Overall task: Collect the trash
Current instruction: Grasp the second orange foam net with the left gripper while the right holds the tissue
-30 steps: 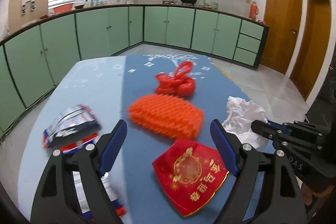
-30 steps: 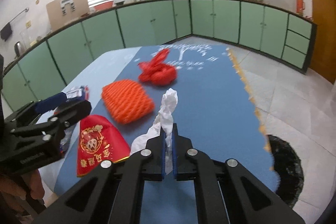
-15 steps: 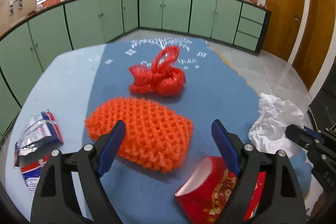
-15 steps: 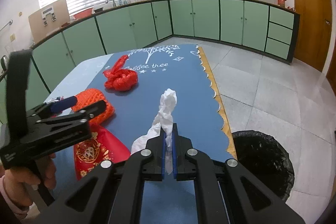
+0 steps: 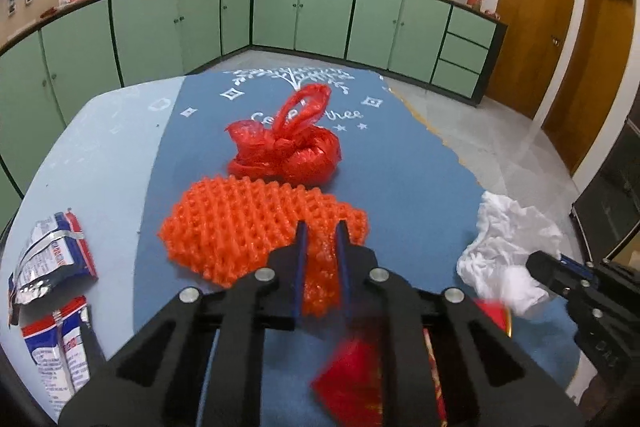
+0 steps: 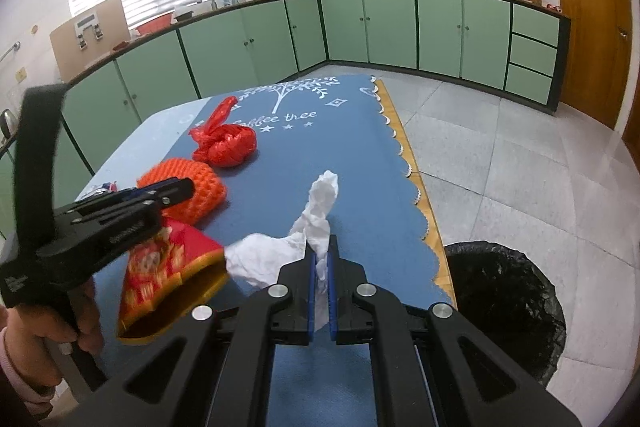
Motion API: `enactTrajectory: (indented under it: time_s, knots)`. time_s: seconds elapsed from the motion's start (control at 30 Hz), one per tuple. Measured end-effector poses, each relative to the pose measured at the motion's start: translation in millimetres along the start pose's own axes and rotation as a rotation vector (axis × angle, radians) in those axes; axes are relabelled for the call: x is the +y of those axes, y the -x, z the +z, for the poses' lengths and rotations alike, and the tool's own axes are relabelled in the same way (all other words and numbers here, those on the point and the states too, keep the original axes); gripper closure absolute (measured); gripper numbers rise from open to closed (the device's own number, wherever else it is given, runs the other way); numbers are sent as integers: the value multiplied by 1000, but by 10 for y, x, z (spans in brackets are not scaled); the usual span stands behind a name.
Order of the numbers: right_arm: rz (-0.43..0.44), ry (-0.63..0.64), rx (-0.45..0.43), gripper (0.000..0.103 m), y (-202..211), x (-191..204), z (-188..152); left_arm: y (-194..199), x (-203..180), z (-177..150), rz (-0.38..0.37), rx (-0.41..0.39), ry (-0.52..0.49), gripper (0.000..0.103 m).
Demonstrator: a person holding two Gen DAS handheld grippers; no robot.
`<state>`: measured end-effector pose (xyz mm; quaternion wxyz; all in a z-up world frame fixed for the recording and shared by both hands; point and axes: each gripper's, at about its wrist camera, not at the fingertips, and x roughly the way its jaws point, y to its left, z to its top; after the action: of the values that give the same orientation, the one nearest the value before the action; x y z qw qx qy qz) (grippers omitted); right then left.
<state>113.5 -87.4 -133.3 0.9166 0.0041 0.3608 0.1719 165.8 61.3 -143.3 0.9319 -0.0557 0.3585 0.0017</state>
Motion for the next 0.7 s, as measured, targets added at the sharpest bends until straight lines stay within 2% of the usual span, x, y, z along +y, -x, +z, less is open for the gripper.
enactTrajectory:
  time_s: [0.13,0.23,0.37,0.5,0.57,0.7]
  knots:
    - [-62,-4,36,98,-71,-27,-17,104,67,1,8,-20,6,93]
    - [-51,-33,46,98,-82,-74,-36,202,87,5,-16,-31,28,94]
    - [-42,-18,34,98,-41,-35,-24,475,-56,45,-50,-91,-9,94]
    - [-42,-7,30,98,-32,-6,-19,728,-123,46,-112,-119,-3,94]
    - [-41,-8,33,98,-35,-3,-29,835,-180,11,-144,-119,-10,94]
    - [-38,-10,35,98,-46,3,-41,790,-282,-145,-173,-65,-41,94]
